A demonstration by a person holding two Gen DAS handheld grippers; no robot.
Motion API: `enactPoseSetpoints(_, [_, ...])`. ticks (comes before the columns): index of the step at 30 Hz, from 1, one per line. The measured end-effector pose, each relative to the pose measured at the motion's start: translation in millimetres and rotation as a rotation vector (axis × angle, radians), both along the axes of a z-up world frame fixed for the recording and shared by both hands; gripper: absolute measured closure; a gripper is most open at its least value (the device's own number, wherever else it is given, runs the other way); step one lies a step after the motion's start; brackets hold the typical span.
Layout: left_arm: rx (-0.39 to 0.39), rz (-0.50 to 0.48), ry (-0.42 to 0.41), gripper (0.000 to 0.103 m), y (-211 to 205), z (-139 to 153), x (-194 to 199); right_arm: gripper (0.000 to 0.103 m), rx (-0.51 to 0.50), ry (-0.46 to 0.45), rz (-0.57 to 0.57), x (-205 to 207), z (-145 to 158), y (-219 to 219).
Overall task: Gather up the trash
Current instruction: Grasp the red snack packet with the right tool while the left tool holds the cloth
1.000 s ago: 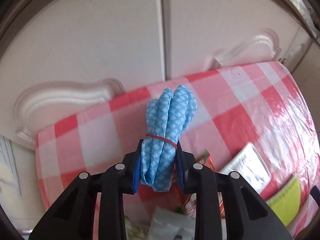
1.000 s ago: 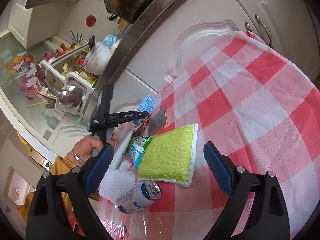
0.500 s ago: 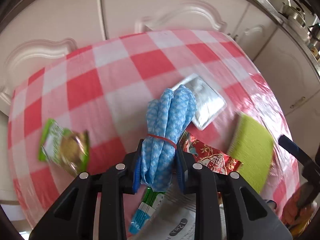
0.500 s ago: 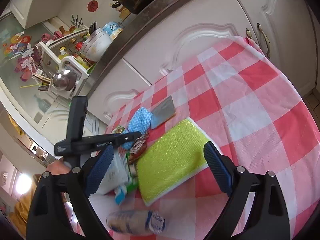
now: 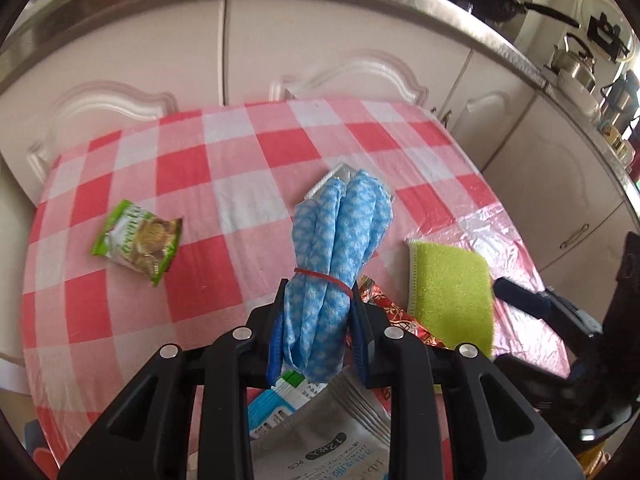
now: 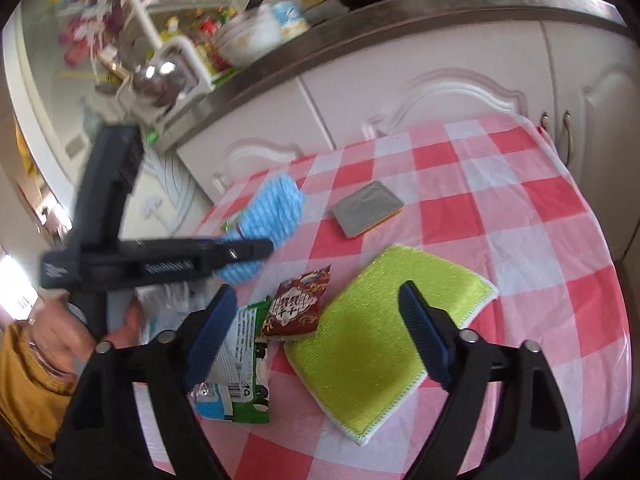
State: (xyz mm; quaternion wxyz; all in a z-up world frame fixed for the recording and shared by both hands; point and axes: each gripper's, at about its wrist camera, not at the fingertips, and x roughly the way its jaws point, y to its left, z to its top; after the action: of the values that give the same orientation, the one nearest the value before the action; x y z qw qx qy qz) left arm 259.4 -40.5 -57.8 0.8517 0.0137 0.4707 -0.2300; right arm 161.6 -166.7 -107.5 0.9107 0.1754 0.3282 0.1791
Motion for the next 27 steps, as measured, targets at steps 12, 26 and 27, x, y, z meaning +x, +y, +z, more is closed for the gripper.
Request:
enactPoseSetpoints(12, [-0.130,0.117,-0.078,0.074,57,33,-34,0.040,-0.276,0.047,0.069,22,-14,58])
enactPoseSetpoints(26, [-0.276,0.142,-0.090,0.074,78,27,-22,0.057,-0.470,0.011,0.046,27,-23,83])
enactPoseSetpoints(27, [-0.280,0.144,-0.089,0.074,79,27,-20,0.058,-0.466,0.010,0.043,27,-23,82])
